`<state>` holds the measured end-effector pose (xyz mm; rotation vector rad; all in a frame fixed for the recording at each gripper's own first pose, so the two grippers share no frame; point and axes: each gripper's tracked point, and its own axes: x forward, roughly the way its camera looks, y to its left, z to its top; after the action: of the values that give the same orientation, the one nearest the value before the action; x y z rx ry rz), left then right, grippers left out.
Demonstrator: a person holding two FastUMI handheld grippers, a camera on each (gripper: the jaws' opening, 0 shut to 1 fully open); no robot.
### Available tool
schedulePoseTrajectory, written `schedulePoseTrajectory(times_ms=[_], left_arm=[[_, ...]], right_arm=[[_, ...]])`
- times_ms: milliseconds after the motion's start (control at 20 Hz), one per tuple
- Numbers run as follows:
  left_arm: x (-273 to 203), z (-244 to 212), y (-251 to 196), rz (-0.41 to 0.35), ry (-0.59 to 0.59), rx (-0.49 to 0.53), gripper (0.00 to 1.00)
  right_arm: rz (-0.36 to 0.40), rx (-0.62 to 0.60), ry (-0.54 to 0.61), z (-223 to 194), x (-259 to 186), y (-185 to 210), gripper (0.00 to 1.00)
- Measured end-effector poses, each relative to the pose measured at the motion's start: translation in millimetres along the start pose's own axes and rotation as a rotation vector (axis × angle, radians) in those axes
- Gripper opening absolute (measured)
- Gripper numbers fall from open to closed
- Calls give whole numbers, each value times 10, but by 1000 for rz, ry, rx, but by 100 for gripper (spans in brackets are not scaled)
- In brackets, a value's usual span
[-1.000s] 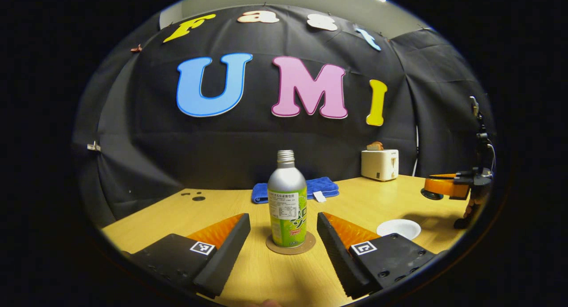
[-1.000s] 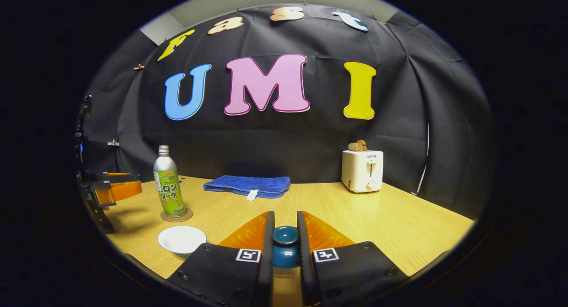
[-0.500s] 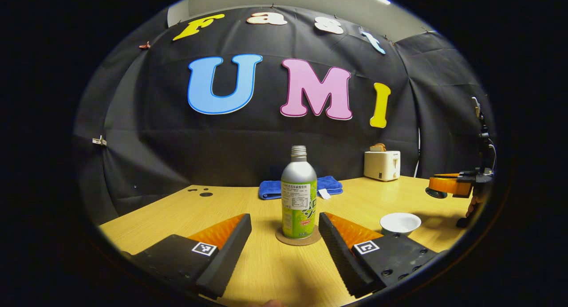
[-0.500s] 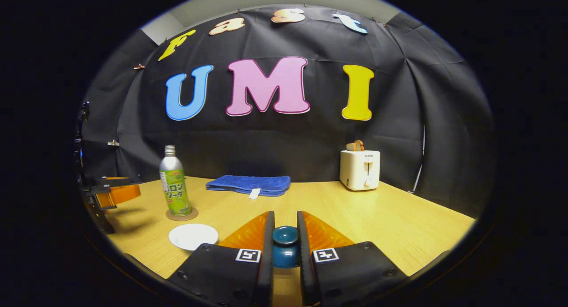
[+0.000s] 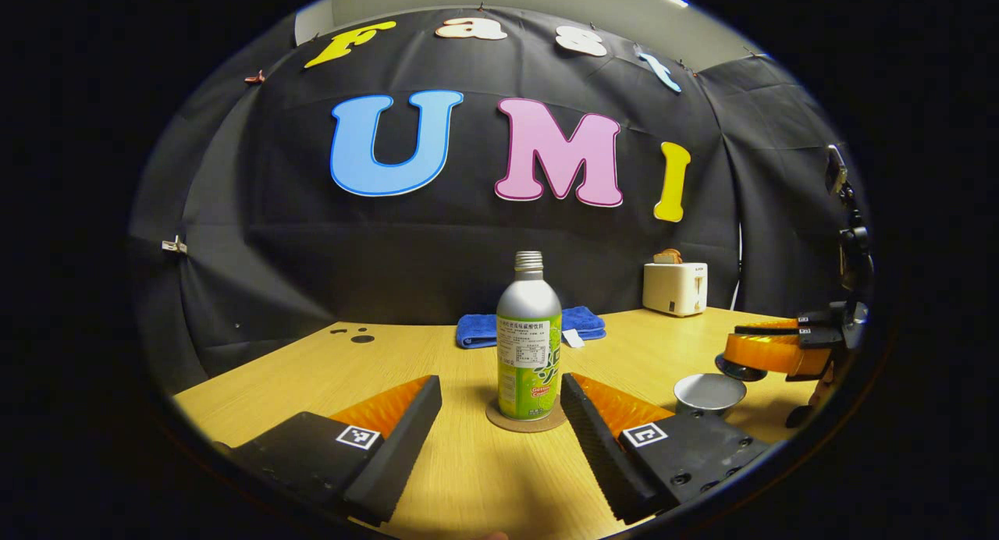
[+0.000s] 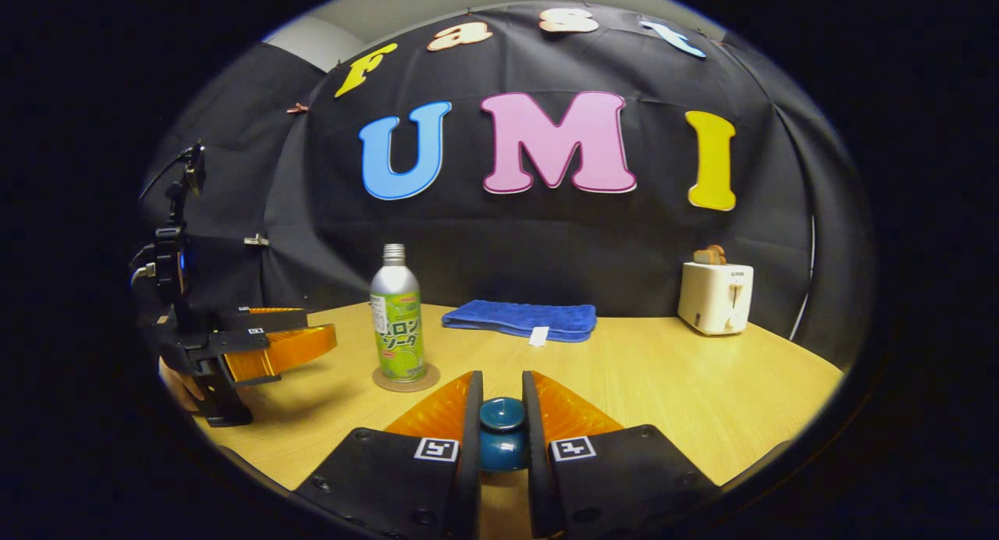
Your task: Open the teacup lid with one hand, grasp the water bottle and pour water into the teacup with the other hand; after pouring, place the water bottle on the coaster and then close the teacup lid.
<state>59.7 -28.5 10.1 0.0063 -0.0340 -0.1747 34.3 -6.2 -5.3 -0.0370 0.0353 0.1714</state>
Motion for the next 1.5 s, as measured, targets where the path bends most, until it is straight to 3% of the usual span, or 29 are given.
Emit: schedulePoseTrajectory(times_ms=[400, 650, 850, 1100, 1150, 1500], left_arm=[[-2, -2, 17, 6, 1, 1, 97], [19, -8, 13, 7, 2, 1, 97], [8, -7, 47, 22, 2, 1, 97], [-7, -28, 79, 34, 3, 0, 97], [9, -35, 69, 35, 3, 0, 97], [-12, -28, 89, 46, 3, 1, 97]], right_arm=[[26, 16, 175, -285, 232, 134, 29], [10, 5, 176, -274, 217, 105, 35], [-5, 4, 90, -123, 136, 83, 48], [-29, 37, -37, 60, 37, 10, 91], [-51, 25, -36, 54, 29, -40, 95], [-136, 32, -38, 35, -43, -386, 98]])
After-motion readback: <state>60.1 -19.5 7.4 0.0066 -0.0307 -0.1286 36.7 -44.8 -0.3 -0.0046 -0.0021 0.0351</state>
